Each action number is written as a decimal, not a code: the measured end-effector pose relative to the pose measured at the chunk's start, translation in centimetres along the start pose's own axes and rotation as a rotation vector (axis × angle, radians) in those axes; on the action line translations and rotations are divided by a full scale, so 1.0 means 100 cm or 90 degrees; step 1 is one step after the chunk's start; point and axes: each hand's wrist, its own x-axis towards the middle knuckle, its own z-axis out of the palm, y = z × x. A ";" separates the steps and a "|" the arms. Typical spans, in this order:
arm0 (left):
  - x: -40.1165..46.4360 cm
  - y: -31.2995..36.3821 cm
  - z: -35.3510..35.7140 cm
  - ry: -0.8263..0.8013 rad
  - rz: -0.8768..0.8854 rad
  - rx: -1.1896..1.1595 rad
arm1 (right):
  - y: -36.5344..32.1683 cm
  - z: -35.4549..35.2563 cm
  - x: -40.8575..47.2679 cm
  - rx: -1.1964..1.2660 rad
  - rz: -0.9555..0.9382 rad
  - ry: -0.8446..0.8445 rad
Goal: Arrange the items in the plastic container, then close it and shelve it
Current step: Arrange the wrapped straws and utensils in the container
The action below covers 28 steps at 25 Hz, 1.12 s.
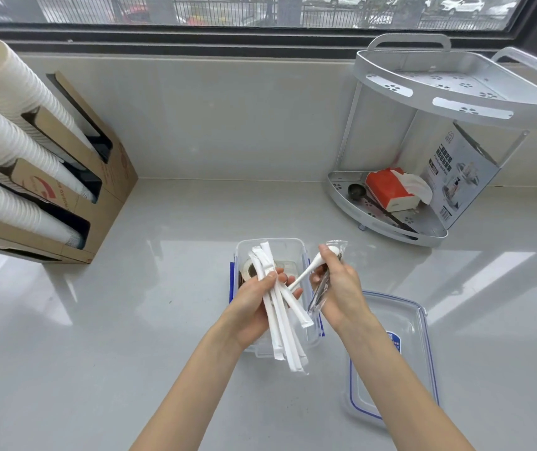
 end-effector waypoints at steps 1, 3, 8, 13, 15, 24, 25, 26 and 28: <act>0.000 -0.002 0.001 -0.003 -0.001 0.003 | 0.001 0.000 -0.001 -0.017 0.004 0.006; -0.001 -0.004 0.001 -0.018 -0.002 0.014 | 0.004 0.000 -0.003 -0.036 0.026 0.004; 0.000 0.001 -0.001 0.020 0.064 0.080 | 0.000 -0.006 -0.005 0.084 0.032 -0.050; 0.003 0.011 0.007 0.063 0.248 0.192 | -0.017 -0.015 0.004 0.088 -0.037 -0.042; 0.007 0.007 0.014 0.063 0.294 0.280 | -0.018 -0.017 0.005 0.082 -0.058 -0.040; 0.012 -0.030 0.007 0.016 0.257 0.524 | -0.008 -0.031 0.004 -0.030 -0.091 -0.068; 0.012 -0.031 0.004 0.011 0.258 0.540 | -0.007 -0.031 0.003 -0.036 -0.089 -0.071; 0.012 -0.031 0.002 0.007 0.261 0.554 | -0.006 -0.030 0.003 -0.041 -0.088 -0.074; 0.012 -0.033 -0.001 0.001 0.265 0.569 | -0.004 -0.028 0.002 -0.046 -0.084 -0.081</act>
